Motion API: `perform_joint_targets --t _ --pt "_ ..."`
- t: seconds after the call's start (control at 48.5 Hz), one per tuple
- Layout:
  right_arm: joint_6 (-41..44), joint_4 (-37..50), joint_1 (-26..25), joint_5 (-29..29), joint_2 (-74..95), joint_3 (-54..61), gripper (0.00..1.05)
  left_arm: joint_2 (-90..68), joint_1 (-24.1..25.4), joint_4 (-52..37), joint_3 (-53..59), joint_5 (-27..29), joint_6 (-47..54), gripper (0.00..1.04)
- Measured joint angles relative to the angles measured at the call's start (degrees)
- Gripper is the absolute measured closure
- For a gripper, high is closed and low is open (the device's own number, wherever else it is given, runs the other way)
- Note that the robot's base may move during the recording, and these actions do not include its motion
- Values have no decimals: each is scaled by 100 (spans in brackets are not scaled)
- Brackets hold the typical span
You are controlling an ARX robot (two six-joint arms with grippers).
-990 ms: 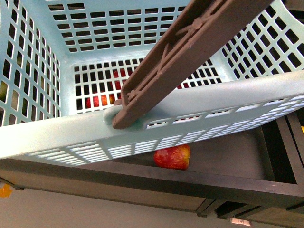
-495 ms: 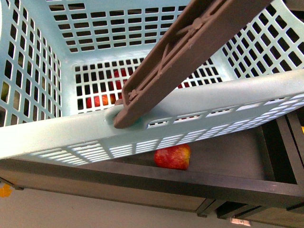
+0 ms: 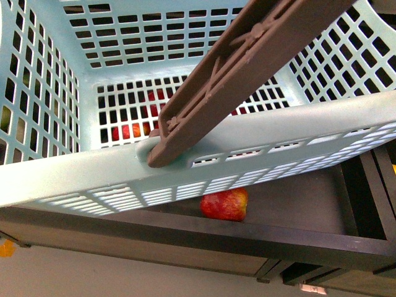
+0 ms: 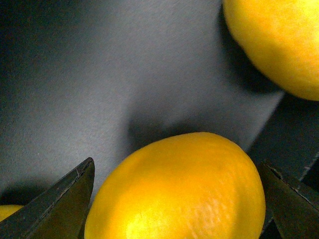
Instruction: Pick lemon and mango into basket
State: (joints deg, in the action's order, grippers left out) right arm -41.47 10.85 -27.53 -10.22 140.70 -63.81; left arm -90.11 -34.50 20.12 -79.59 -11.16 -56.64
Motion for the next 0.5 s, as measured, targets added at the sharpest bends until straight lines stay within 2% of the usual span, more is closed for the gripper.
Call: perform_joint_targets --t 0.206,0.33,0.495 --pt "-13 -35 140 81 129 -101 9 0 0 0 0 0 0 100" --pt "-61 -46 155 136 155 -92 27 0 0 0 0 13 0 100" --pt "-59 2 190 186 142 -33 31 0 0 0 0 -2 0 100"
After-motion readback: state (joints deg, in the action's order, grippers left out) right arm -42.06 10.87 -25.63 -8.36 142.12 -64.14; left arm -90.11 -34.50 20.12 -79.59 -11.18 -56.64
